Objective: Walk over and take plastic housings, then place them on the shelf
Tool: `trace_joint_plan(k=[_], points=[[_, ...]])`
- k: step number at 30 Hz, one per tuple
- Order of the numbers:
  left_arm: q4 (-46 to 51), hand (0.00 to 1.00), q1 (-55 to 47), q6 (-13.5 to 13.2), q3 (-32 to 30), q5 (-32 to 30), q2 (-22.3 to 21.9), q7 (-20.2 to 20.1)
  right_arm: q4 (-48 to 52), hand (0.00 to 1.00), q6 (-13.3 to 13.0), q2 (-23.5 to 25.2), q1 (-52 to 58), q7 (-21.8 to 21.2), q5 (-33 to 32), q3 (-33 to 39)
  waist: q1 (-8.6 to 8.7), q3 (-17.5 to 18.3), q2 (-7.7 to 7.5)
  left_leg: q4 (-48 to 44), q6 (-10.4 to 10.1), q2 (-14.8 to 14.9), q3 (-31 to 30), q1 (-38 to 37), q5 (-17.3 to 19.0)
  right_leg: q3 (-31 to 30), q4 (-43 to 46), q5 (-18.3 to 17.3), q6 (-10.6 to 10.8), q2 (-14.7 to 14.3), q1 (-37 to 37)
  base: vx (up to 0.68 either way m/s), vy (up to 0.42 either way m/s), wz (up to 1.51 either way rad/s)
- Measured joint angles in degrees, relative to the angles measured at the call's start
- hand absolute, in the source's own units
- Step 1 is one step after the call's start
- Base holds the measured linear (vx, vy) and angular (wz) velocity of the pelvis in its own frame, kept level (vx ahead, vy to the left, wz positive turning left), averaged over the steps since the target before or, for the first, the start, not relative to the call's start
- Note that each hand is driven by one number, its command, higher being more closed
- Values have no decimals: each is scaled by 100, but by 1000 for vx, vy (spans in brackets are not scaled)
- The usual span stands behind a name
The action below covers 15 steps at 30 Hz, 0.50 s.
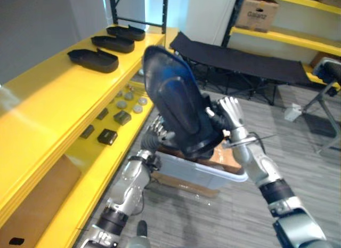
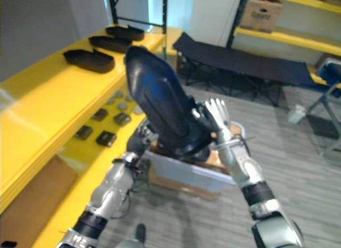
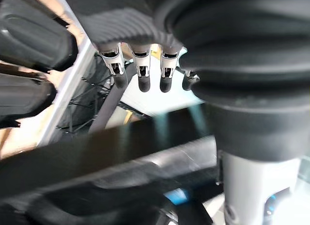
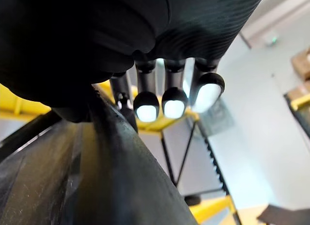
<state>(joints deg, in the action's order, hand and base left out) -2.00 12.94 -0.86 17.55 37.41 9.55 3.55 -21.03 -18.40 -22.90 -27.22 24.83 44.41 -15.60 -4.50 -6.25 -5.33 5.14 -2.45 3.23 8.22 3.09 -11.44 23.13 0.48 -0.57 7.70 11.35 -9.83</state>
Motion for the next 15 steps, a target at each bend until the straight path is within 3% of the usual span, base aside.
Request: trace_joint_plan(k=[7,8,15], points=[[37,0,-1,0,118,10,-63,-9,-146,100,135,53,-1,-11,84,-53,12,-1,13,0,-43,34,-105,-10,-14,40,103,-106,-31,-51,6,-12,-12,2],[37,100,-1,1,123,24,-62,0,-219,100,137,65,-3,-8,79,-79,5,-1,13,0,-44,34,-114,-10,-14,44,106,-107,-32,-52,4,0,0,0],[36,100,-1,42,121,-29,-55,232,-354,100,111,218,0,148,31,-326,-10,-6,24,-1,-52,37,-132,-10,-7,46,122,-107,-32,-56,4,0,0,0]])
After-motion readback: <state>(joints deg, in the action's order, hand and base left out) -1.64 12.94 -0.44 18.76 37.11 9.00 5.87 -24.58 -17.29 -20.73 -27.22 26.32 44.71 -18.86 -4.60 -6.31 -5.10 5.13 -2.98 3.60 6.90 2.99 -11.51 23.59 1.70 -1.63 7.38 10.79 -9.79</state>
